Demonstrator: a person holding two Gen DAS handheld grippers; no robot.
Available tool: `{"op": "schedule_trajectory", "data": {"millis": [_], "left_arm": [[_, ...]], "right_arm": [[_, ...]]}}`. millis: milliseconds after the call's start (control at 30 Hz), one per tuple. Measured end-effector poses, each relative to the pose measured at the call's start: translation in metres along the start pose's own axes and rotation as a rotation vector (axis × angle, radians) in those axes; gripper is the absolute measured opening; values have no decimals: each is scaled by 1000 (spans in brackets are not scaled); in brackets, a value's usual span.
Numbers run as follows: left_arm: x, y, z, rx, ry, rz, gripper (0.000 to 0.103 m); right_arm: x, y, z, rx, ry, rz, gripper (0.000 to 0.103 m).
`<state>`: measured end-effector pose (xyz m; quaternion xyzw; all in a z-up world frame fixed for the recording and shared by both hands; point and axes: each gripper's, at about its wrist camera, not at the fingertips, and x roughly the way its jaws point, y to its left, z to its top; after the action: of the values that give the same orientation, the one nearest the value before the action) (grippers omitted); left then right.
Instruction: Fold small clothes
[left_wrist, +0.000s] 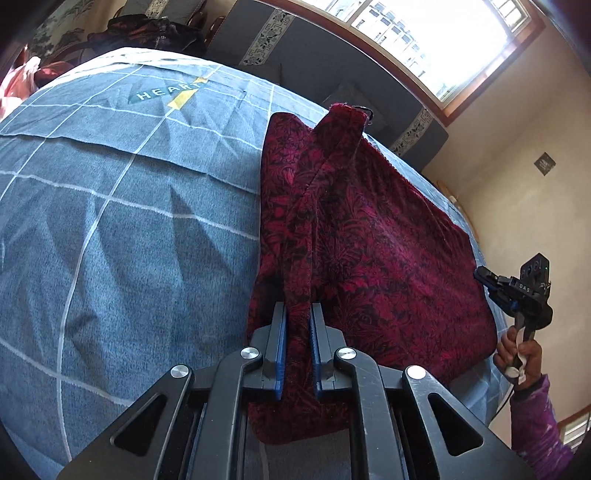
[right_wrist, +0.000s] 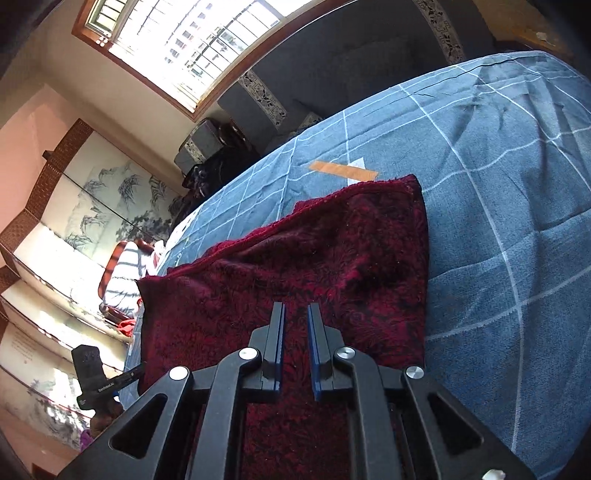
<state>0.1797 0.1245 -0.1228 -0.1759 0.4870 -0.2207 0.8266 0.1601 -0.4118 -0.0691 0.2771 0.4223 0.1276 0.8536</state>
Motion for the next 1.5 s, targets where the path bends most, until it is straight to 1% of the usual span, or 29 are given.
{"op": "schedule_trajectory", "data": {"millis": [67,167,233,300,333,367,400,433,467,500,533,600,667,733,767,800,867,933,1000,1067,1133,1233,1267,1300,1333,1400,1433,1467,1500], "left_arm": [[-3,4,-8,-8,7,6,10],[-9,4,-18,25,26,37,10],[-17,-5,-15,80,-11,76,10],[-31,-21,-5,141,-76,139,10],[-38,-30,2,160,-110,144,10],[-45,-41,9,178,-150,104,12],[-50,-50,15,197,-179,42,12],[-50,-60,23,215,-188,-20,14],[-44,-69,32,229,-174,-79,15],[-32,-77,41,228,-148,-120,15],[-18,-81,51,217,-125,-143,15],[11,-82,68,210,-108,-146,15],[35,-75,85,205,-108,-100,15],[56,-57,99,157,-96,-31,15],[63,-44,103,113,-94,-10,15],[67,-29,105,60,-94,-19,15],[70,-6,104,-25,-105,-63,15],[74,5,100,-62,-108,-64,15],[75,11,98,-90,-126,-90,15],[77,7,96,-72,-130,-70,15],[77,-1,94,-28,-139,-34,15],[74,-13,97,19,-139,5,15],[69,-17,97,30,-144,9,16],[60,-22,97,41,-157,7,17],[51,-26,98,50,-175,2,22],[28,-30,96,79,-197,1,52],[18,-30,94,100,-201,16,79],[9,-31,93,129,-206,29,91],[1,-30,91,162,-205,32,92]], "right_arm": [[-1,-2,-3,2,-4,3,12],[-10,-2,-7,-4,-20,58,14],[-18,5,-9,-43,-30,69,15],[-23,13,-11,-95,-38,41,15],[-24,16,-11,-113,-37,30,15],[-26,19,-10,-125,-40,23,15],[-26,22,-8,-133,-43,23,15],[-26,25,-5,-140,-46,26,15],[-24,27,0,-143,-47,21,15],[-20,28,6,-140,-44,10,15],[-14,30,13,-127,-36,4,15],[-1,27,28,-101,-29,3,15],[12,22,43,-78,-23,-8,15],[27,8,56,-42,-1,-28,14],[32,0,61,-24,3,-69,15],[37,-8,65,-7,8,-96,14],[45,-24,67,40,23,-108,8],[52,-31,63,46,39,-116,1],[59,-33,56,40,35,-130,0],[60,-33,55,38,20,-124,0],[61,-33,55,37,15,-120,0],[54,-41,53,72,-1,-68,0],[45,-41,53,87,-27,-57,2],[32,-38,53,91,-70,-42,13],[17,-33,50,81,-115,-35,14],[-6,-15,42,23,-145,-11,16],[-14,-4,34,-21,-147,-9,18],[-20,8,25,-71,-146,-10,19],[-23,21,15,-126,-141,-8,21]]}}
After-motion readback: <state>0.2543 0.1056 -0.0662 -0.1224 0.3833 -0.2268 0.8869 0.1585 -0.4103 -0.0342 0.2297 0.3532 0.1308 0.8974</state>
